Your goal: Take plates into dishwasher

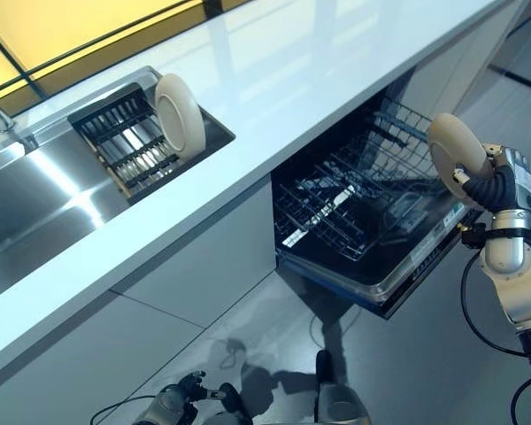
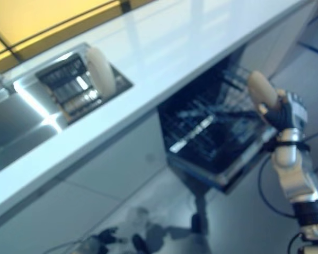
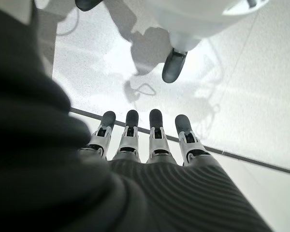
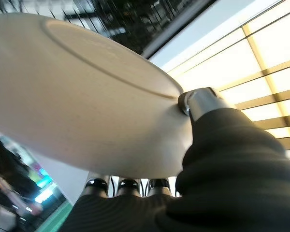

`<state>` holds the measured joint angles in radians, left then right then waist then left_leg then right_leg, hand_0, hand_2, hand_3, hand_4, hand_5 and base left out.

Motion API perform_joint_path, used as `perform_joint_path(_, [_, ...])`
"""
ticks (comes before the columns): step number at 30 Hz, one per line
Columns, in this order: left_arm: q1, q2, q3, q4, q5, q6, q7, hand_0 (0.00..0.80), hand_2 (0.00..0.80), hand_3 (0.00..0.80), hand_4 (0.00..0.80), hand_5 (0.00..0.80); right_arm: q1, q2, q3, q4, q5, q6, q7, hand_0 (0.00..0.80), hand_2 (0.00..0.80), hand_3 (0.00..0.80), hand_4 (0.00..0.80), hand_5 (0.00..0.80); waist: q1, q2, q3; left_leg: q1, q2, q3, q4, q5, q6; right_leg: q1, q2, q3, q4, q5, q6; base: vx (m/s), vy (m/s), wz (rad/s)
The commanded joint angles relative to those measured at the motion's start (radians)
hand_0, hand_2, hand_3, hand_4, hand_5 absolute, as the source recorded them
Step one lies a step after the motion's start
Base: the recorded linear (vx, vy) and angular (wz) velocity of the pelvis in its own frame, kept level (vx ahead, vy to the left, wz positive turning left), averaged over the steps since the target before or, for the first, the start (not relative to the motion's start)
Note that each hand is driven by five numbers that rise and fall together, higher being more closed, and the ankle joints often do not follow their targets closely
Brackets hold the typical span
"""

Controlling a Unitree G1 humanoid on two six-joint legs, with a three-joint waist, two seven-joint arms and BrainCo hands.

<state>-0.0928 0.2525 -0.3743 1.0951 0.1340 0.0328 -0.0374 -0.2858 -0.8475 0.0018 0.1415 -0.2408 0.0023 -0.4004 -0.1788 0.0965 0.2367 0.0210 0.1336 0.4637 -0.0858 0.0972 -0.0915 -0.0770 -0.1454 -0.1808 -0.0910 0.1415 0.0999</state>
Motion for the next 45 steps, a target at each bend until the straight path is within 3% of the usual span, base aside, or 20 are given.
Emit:
perform_joint_path(1, [-0.077,0.01,-0.044,0.012,-0.029,-0.014,0.014,0.0,0.0,0.0,0.0,0.0,-0.094,0.01,-0.005,-0.042,0.018,-0.061,0.001,0.8,0.8,0.8,0.8,0.8,-0.014,-0.021,0.036,-0.035,0.005,-0.027,-0.001,-0.018,-0.028,0.003,0.017,0.007,0.015,-0.071,0.021,-0.07,-0.017,-0.17])
perform_joint_path(16, [-0.116,-0.011,-0.095,-0.013,-0.049,-0.016,0.004,0.0,0.0,0.0,0.0,0.0,-0.205,0.007,0.089,0.04,0.016,-0.056,-0.027,0.8,0.8,0.8,0.8,0.8,-0.011,0.05,0.077,-0.069,-0.005,-0.056,-0.001,-0.002,-0.047,-0.044,0.008,-0.002,0.02,-0.071,0.009,-0.036,-0.001,-0.01])
perform_joint_path(21, [-0.121,-0.012,-0.098,-0.009,-0.046,-0.02,0.004,0.0,0.0,0.0,0.0,0.0,-0.231,0.001,0.102,-0.007,0.009,-0.066,-0.007,0.8,0.8,0.8,0.8,0.8,-0.01,0.051,0.082,-0.074,-0.006,-0.062,-0.001,-0.002,-0.049,-0.052,0.007,-0.004,0.022,-0.071,0.008,-0.006,0.0,0.0])
perform_joint_path(28, [-0.146,-0.018,-0.101,-0.008,-0.053,0.004,0.004,0.0,0.0,0.0,0.0,0.0,-0.26,0.002,0.132,-0.065,0.014,-0.02,0.044,0.8,0.8,0.8,0.8,0.8,-0.007,0.042,0.078,-0.077,-0.005,-0.06,-0.001,-0.002,-0.05,-0.056,0.007,-0.01,0.021,-0.067,0.01,-0.012,0.003,0.03])
perform_joint_path(45, [-0.158,-0.017,-0.12,-0.005,-0.046,0.007,-0.004,0.0,0.0,0.0,0.0,0.0,-0.361,0.079,0.235,0.077,0.072,0.009,0.103,0.8,0.8,0.8,0.8,0.8,0.037,0.037,0.091,-0.085,-0.002,-0.073,-0.001,0.004,-0.048,-0.059,0.002,-0.037,0.035,-0.068,0.004,0.001,-0.006,0.03])
